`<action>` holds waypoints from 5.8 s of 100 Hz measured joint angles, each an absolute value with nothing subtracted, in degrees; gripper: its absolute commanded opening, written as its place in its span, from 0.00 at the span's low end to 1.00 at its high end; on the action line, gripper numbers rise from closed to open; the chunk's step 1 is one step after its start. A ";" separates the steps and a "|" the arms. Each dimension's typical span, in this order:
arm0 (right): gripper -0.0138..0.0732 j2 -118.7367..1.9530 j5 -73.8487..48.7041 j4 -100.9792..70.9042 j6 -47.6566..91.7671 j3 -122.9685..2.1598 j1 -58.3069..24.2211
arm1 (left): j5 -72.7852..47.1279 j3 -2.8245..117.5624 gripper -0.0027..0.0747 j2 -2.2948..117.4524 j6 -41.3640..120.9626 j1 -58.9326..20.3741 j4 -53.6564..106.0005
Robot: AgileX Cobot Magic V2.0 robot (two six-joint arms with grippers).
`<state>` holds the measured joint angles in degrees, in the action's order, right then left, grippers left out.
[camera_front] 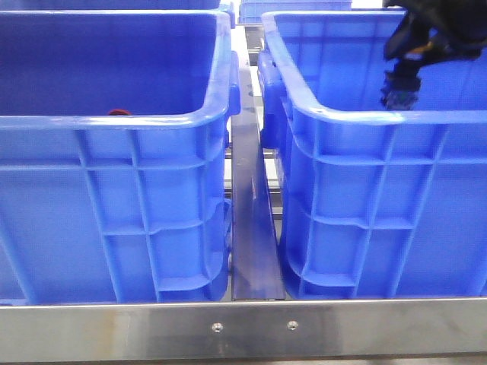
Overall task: Pick red and yellow buttons and place in box
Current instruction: 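Lower the yellow button into the empty crate and release it, then move the left gripper back over the button crate, then grasp a red-capped button with the left gripper and lift it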
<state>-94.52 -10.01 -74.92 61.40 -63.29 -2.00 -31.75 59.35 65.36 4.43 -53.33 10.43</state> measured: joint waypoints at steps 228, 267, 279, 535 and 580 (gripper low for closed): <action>0.81 -64.01 -13.01 -70.42 61.63 -45.18 -2.00 | -31.36 59.35 0.57 65.36 4.43 -53.33 10.33; 0.81 -41.22 -15.52 -70.16 61.63 -32.76 -2.00 | -31.15 59.35 0.57 65.36 4.43 -53.33 10.23; 0.81 -36.81 -16.01 -70.16 61.63 -30.43 -2.00 | -31.15 59.35 0.57 65.36 4.43 -53.33 9.83; 0.81 -35.04 -16.39 -69.81 61.63 -29.70 -2.00 | -53.93 86.58 0.40 106.65 -5.71 -19.99 0.58; 0.81 -35.04 -16.39 -69.81 61.63 -29.70 -2.00 | -54.37 86.69 0.09 105.68 -5.71 -19.90 0.58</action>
